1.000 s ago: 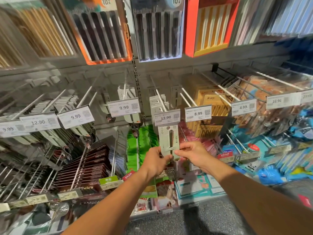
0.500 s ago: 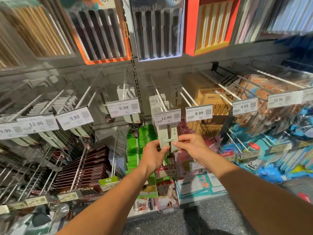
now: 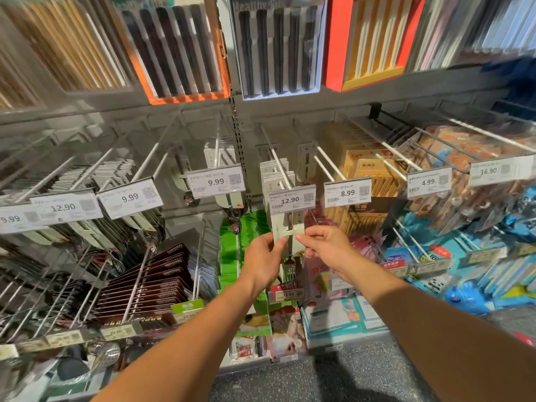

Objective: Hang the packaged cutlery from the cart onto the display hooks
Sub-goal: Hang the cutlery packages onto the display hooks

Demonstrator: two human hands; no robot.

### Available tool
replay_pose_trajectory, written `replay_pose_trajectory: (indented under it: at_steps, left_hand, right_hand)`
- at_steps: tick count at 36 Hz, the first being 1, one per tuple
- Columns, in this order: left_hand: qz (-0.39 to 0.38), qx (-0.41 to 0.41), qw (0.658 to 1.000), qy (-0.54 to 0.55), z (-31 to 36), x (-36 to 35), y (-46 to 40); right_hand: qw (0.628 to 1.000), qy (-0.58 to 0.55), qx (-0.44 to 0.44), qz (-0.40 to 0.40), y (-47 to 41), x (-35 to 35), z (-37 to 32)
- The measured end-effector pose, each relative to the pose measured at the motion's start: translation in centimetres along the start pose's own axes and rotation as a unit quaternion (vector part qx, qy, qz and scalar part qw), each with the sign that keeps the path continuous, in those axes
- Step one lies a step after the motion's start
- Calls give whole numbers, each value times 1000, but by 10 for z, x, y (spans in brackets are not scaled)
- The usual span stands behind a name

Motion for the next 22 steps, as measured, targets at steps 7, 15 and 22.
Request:
replay_pose_trajectory:
  at_steps: [7,15,22]
  left_hand:
    - [7,12,1000,-6,0,4,-23]
    - [0,51,989,-137,-2,9,-48]
    - [-13,95,975,-199,-23,27,-43]
  right_hand:
    - [992,103,-1,77,-5,4,-14]
    - [997,74,14,-27,-29,-27,-25]
    - [994,108,5,19,-51,-27,-10]
Point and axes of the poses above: each hand's wrist, its own y-axis away from the middle knuckle, its own x-axis out of the back of the hand, z = x × y, the point moved 5 cm from there along -y, towards the middle knuckle, and after that the axes turned 3 degrees about -x, right-handed, at the moved point
